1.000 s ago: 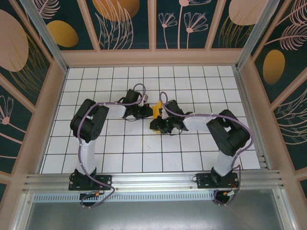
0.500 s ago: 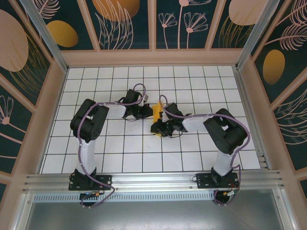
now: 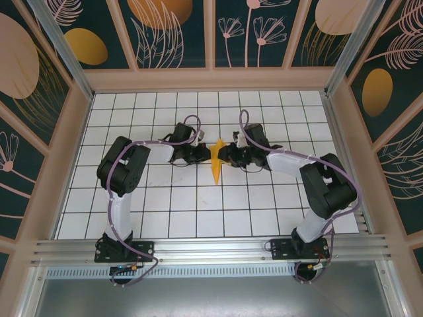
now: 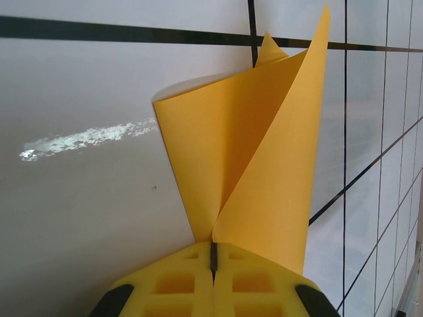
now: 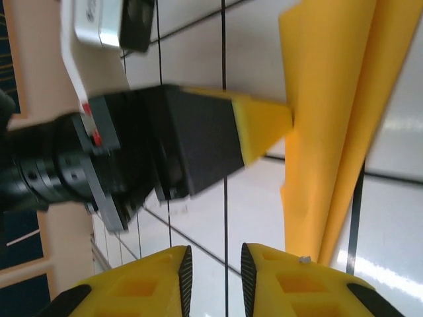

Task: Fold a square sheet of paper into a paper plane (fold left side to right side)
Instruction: Fold the wing for the fifth time at the center of the table.

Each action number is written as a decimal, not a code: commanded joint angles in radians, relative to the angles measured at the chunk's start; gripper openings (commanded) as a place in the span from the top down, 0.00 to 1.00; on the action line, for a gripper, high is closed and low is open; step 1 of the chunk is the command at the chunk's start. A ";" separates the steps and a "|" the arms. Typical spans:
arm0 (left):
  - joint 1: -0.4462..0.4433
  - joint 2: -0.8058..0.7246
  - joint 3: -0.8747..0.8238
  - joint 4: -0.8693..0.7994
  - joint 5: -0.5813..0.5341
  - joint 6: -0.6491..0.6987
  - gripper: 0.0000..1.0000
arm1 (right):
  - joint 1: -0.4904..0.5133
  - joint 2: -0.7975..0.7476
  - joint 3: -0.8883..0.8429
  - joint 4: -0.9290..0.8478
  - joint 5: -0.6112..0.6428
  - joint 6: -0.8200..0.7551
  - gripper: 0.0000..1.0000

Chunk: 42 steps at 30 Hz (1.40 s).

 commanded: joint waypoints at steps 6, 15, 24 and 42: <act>0.002 0.089 -0.015 -0.016 -0.181 0.043 1.00 | 0.007 0.185 0.178 -0.029 0.018 -0.050 0.73; 0.002 0.099 -0.009 -0.016 -0.175 0.045 1.00 | 0.005 0.279 0.252 -0.119 0.074 -0.079 0.73; 0.002 0.111 0.000 -0.033 -0.191 0.042 1.00 | 0.001 0.303 0.242 -0.135 0.090 -0.096 0.73; 0.002 0.081 -0.007 -0.048 -0.199 0.056 0.95 | 0.001 0.365 0.200 -0.174 0.116 -0.084 0.73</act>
